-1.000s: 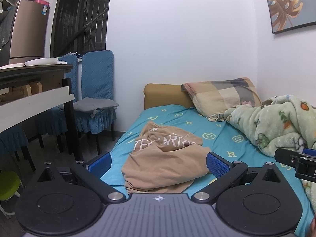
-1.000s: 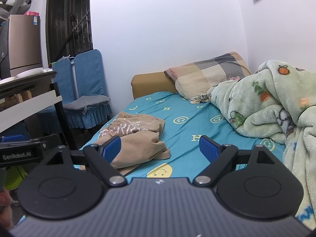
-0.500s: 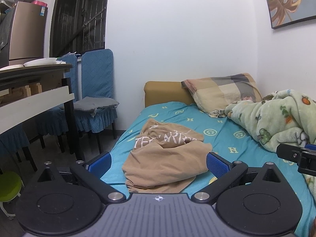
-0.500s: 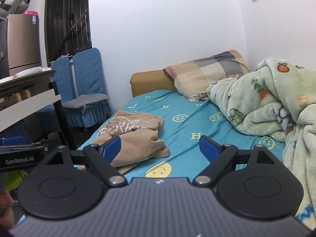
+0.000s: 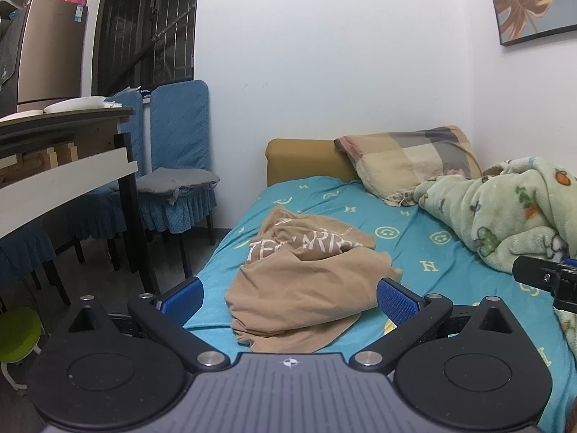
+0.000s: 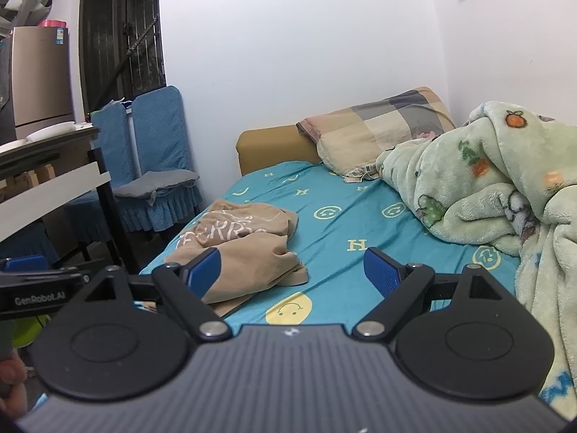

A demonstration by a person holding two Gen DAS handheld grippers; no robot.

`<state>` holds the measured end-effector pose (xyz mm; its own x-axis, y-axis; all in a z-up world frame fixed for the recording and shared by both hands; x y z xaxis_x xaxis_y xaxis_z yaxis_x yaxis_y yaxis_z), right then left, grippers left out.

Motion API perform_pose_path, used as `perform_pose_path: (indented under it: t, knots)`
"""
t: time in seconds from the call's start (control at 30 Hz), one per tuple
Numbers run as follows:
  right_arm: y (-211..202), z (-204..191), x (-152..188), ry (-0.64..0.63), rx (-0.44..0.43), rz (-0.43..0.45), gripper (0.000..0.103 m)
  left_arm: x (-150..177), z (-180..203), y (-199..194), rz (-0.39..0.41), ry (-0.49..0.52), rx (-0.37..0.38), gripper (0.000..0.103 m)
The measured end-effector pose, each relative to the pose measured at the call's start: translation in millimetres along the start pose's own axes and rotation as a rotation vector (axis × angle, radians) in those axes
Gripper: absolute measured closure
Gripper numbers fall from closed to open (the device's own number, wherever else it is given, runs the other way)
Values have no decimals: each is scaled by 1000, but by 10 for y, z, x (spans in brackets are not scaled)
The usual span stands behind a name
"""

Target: Fold clothes

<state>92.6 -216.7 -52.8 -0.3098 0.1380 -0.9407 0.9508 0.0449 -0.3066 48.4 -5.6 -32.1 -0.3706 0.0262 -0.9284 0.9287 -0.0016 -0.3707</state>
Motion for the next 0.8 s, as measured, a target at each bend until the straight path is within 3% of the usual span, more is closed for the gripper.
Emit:
perform_pose_path:
  t: [0.23,0.43,0.6,0.67,0.8]
  knots:
    - [17,10,2,-10,30,0,15,11,-35,17,-6,-20,10,0]
    - [-84,44,-63,32,10,58,15,10,-39,12,-6,-7,5,0]
    - [-203,82,-217,61,-6,118,15,-1,12,44,-13,-3,9,0]
    - [-272,91,-348,71,-44,155,16,-34,41,138,-32,-3,27,0]
    - [-320,155,-689,46,-22,227,16,-119,134,397,-64,34,40,0]
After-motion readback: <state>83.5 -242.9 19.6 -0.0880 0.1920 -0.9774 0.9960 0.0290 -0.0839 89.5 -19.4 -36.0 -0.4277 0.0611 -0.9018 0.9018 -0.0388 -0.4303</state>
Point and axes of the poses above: each gripper's, at about its wrist camera, not at the fingertips, and y roughly the way its jaws point, z to its right, x to its underside, the point moved 4 cm from there along y, roughly the way its jaws point, and after that the axes turned 1 degree about x, right-handed, at the moved point
